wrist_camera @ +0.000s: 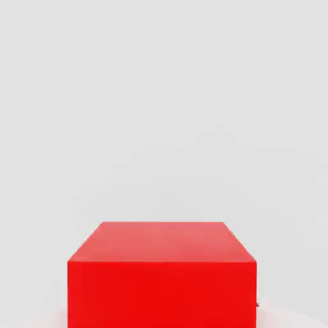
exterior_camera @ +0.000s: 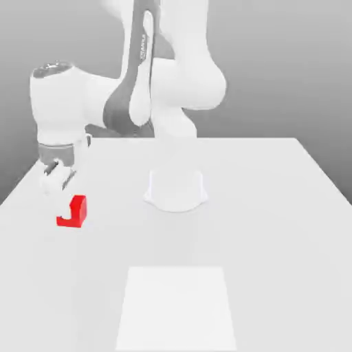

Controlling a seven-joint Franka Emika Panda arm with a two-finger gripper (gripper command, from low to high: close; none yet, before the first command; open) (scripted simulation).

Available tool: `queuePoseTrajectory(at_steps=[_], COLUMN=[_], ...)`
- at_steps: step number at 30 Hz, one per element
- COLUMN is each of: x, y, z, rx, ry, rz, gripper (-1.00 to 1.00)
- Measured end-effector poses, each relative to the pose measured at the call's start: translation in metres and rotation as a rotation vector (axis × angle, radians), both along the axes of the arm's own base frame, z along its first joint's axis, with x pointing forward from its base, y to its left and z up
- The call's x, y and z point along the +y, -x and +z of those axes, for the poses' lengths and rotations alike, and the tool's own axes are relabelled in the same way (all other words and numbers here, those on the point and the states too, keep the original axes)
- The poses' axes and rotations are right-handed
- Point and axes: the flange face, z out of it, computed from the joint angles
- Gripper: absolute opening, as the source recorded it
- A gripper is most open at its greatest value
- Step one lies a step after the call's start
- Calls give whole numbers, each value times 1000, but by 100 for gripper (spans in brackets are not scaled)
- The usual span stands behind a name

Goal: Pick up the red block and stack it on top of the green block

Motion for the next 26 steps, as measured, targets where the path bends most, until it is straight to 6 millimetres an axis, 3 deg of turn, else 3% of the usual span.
queuePoseTrajectory(at_steps=[5,10,12,26], x=[-51,-72,-73,-72], y=[89,182,189,192], z=[6,5,-1,-60], rx=[-1,-6,-19,-12], ry=[-5,-21,-37,-29], rz=[-267,-517,-541,-545], gripper=[-100,-100,-100,-100])
